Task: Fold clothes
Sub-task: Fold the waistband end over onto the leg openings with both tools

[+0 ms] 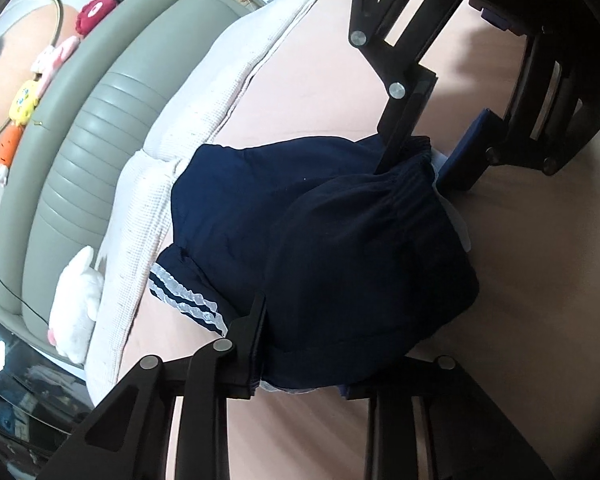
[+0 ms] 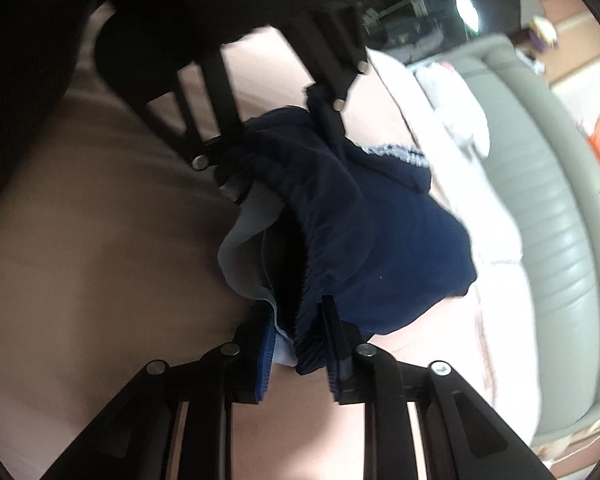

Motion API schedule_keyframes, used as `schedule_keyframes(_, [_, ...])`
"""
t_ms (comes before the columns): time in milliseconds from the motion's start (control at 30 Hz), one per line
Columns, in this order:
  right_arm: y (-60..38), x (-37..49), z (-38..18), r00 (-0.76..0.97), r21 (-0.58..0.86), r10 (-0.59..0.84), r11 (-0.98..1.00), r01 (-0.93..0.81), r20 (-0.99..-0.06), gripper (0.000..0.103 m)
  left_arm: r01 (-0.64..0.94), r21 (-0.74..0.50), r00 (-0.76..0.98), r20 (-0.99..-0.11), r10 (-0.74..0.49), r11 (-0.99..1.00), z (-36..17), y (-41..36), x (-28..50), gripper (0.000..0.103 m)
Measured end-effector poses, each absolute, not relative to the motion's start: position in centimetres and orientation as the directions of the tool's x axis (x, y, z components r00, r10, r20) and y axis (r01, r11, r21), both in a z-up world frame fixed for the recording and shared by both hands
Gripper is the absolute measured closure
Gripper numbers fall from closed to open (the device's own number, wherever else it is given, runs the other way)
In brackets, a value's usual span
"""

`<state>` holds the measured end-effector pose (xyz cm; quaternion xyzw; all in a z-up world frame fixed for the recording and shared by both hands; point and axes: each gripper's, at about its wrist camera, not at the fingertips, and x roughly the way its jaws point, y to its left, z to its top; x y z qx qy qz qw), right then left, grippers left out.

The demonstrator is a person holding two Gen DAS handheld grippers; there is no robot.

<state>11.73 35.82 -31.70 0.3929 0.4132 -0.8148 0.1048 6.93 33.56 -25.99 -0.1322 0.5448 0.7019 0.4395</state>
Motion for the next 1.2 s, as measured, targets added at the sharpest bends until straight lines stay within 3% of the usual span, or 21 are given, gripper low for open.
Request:
schedule_keyframes(367, [36.5,10.7,-28.8,-0.614,-0.469,0.114,-0.756,0.456,-0.781,0.084,-0.875,0.466,-0.471,-0.759,0.449,-0.129,-22.5,34.6,4.2,0.079])
schedule_keyframes(600, [39.0,8.0,-25.9,-0.611,-0.385,0.075,-0.835,0.394,-0.788,0.084,-0.944,0.210,-0.311,-0.825,0.472,-0.256,-19.1,31.4,3.6,0.079])
schedule_keyframes(933, [43.8,2.8,-20.4,-0.646,-0.280,0.028,-0.914,0.292,-0.763,0.085,-0.928,-0.006,-0.215,-0.809,0.547,-0.373,-15.5,32.6,-2.2,0.079])
schedule_keyframes(1200, [46.2,-2.1,-20.8,-0.607,-0.218,0.014,-0.939,0.264,-0.795,0.090,-0.892,-0.124,-0.160,-0.813,0.560,-0.435,-15.1,33.7,-5.6,0.079])
